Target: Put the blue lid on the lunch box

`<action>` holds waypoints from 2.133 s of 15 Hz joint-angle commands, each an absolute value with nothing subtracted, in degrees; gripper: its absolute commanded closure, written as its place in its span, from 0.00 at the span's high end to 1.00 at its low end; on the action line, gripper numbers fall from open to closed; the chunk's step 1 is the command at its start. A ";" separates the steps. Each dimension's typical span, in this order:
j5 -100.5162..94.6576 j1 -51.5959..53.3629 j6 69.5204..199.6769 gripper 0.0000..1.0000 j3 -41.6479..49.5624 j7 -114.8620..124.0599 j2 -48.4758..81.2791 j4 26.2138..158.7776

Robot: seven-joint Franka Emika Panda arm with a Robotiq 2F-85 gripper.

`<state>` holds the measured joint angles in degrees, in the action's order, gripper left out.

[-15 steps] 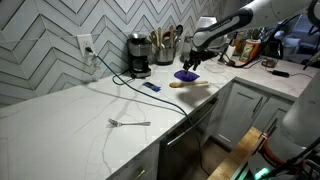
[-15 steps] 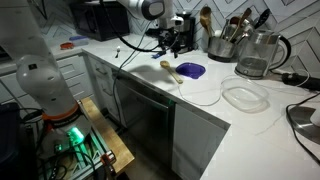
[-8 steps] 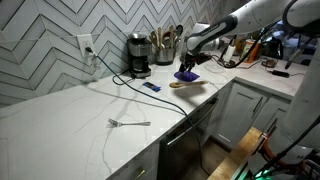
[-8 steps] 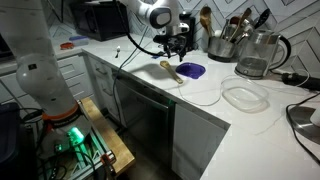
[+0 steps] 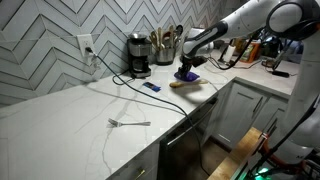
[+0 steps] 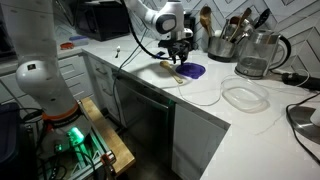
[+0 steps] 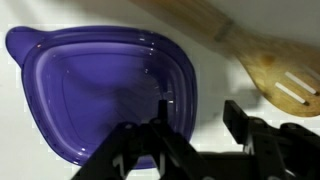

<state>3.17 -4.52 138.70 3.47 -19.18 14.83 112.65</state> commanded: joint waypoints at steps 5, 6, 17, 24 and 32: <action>3.79 -6.29 140.47 0.36 1.55 -20.48 18.25 110.03; 3.78 -6.33 140.30 0.23 1.43 -20.53 18.33 109.95; 2.13 -6.62 137.61 0.02 2.08 -18.22 15.73 108.26; -2.04 -7.28 131.99 0.02 5.91 -13.52 10.59 104.51; -7.60 -11.58 130.01 0.02 11.43 -12.50 10.31 100.65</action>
<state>-5.57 -9.95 131.85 10.11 -13.68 9.88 101.80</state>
